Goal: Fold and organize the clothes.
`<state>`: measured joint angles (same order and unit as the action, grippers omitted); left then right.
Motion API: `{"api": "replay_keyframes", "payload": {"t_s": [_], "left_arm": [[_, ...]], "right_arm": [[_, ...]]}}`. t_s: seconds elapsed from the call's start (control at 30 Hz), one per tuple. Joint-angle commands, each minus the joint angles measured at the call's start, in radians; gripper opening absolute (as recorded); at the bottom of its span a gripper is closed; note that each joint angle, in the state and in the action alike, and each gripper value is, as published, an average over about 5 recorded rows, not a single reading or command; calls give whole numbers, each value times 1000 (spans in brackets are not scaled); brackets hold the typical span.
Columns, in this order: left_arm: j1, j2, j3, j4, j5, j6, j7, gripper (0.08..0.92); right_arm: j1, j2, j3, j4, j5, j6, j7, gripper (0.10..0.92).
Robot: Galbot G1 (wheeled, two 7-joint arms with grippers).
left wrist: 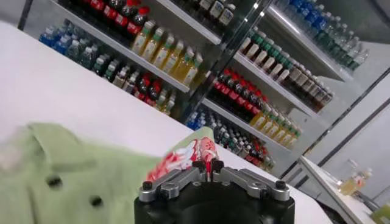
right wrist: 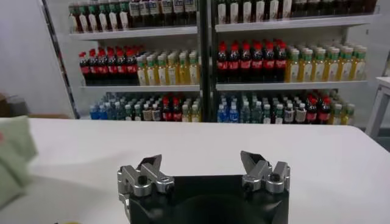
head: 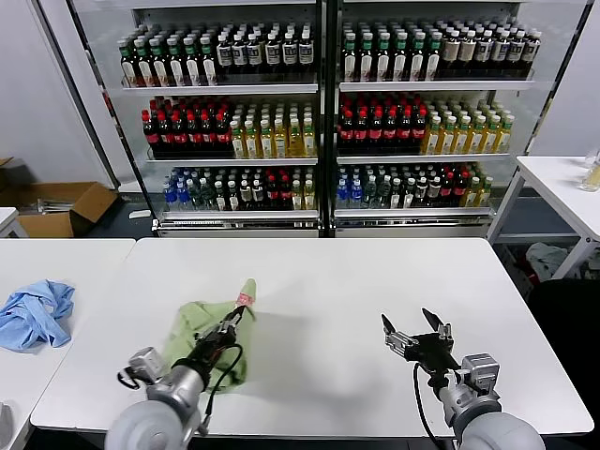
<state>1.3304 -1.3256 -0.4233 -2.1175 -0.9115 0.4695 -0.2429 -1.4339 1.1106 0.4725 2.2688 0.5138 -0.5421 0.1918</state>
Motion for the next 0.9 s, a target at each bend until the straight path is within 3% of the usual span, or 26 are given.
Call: {"api": "replay_keyframes", "payload": {"t_s": [0.03,0.17,0.27,0.4,0.6,0.73,0.9], "left_arm": [[-109,-108,178,159,126,-122,-2,103],[-110,-132,203,153,138,-149,29,109],[-117,-140,201,138,145,-172,50,161],[-100,-102,164,84,191,-196,95,272],[-4,14,9,0,412,-279,201,446],[75,68,-95,1,597,-363,238,568],[170,81,-171,-19,639,-385,239,706]], "right_arm": [[8,3,-10,-9,-7,-2,0,822],[14,3,-13,-11,-10,-4,-2,823],[14,2,-10,-9,-11,-4,-4,823],[18,1,-9,-15,-11,-1,-8,822],[75,20,-105,-71,-13,4,-12,823],[182,60,-287,-171,-13,4,-8,822],[335,142,-494,-352,-3,-6,1,823]]}}
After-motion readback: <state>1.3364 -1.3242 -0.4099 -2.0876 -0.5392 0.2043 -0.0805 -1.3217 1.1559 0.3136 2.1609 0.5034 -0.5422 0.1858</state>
